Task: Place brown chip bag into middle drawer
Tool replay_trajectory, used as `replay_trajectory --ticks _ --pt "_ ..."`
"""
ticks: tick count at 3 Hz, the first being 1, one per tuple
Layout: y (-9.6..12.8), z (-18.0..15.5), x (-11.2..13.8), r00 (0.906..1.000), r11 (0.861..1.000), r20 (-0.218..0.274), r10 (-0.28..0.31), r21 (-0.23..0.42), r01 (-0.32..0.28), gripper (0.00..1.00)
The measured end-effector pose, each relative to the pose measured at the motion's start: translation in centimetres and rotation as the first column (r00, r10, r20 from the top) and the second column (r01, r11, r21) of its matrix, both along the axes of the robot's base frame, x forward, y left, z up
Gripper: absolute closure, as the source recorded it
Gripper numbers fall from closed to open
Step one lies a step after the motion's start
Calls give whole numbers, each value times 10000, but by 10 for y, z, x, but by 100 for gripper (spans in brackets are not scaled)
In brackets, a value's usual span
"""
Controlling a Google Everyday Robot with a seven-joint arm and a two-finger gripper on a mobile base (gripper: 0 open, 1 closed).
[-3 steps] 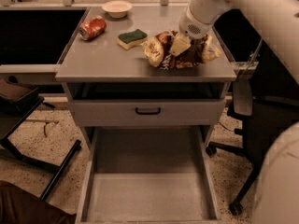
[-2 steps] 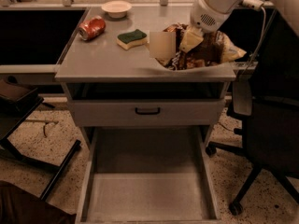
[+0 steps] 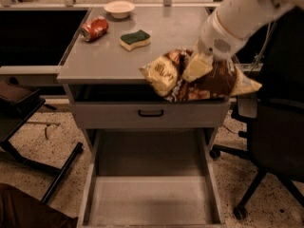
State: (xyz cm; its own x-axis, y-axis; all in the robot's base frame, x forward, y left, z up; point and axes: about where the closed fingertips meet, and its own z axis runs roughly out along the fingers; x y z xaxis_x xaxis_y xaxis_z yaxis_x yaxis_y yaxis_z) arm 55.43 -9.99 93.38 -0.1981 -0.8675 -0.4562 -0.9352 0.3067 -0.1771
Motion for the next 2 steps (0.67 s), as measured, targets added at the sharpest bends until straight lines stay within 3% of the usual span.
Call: replay_trajectory --ticks 1,2 --pt "19 -35 -39 9979 9938 -329 555 980 -520 100" --pt "38 -64 -52 9961 9860 89 878 1418 -882 100"
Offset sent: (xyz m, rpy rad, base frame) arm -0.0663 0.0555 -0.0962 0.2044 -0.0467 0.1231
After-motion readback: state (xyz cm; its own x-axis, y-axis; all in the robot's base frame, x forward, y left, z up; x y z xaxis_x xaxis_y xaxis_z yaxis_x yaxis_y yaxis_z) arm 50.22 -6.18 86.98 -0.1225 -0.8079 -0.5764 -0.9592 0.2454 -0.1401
